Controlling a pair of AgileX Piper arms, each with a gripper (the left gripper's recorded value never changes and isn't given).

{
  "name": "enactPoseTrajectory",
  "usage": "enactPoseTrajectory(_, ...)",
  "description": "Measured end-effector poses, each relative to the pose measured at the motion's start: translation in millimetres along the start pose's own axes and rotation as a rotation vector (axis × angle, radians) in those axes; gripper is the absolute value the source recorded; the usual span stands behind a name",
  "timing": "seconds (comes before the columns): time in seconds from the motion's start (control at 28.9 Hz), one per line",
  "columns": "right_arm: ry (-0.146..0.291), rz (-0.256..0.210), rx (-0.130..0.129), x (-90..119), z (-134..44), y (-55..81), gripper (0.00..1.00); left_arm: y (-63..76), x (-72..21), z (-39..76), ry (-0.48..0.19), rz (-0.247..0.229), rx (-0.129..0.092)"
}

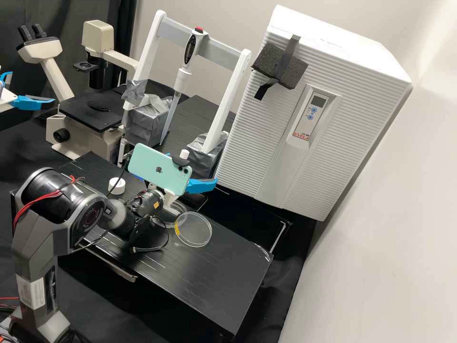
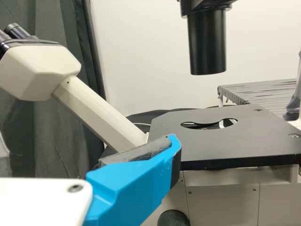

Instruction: Use the pipette

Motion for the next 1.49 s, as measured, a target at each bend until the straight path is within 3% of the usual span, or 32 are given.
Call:
enactPoseTrajectory(0.31, 0.000, 0.000, 0.000, 0, 0.0, 0.0, 1.00, 0.0, 0.0, 0.0, 0.000, 0.000, 0.000)
enactPoseTrajectory(0.42, 0.000, 0.000, 0.000, 0, 0.0, 0.0, 1.00, 1.4, -0.9, 6.9, -0.019, 0.003, -0.005)
enactPoseTrajectory(0.55, 0.000, 0.000, 0.000, 0, 0.0, 0.0, 1.00, 14.3, -2.2, 30.8, -0.105, 0.035, -0.011)
enactPoseTrajectory(0.8, 0.000, 0.000, 0.000, 0, 0.0, 0.0, 1.00, 60.0, -8.9, 89.4, -0.342, 0.175, -0.080)
enactPoseTrajectory(1.0, 0.000, 0.000, 0.000, 0, 0.0, 0.0, 1.00, 90.1, -13.5, 130.4, -0.497, 0.267, -0.100)
enactPoseTrajectory(1.11, 0.000, 0.000, 0.000, 0, 0.0, 0.0, 1.00, 102.1, -15.9, 148.7, -0.564, 0.298, -0.096)
enactPoseTrajectory(1.25, 0.006, 0.006, 0.000, -2, -4.0, 4.2, 1.00, 111.3, -16.0, 161.1, -0.598, 0.305, -0.093)
enactPoseTrajectory(1.35, 0.032, 0.023, 0.027, -8, -15.9, 15.2, 1.00, 114.0, -13.3, 166.6, -0.610, 0.311, -0.096)
enactPoseTrajectory(1.42, 0.077, 0.045, 0.055, -11, -32.8, 26.2, 1.00, 112.5, -9.9, 169.6, -0.612, 0.300, -0.094)
enactPoseTrajectory(1.49, 0.130, 0.068, 0.064, -12, -48.6, 34.6, 1.00, 110.6, -8.1, 170.9, -0.610, 0.286, -0.093)
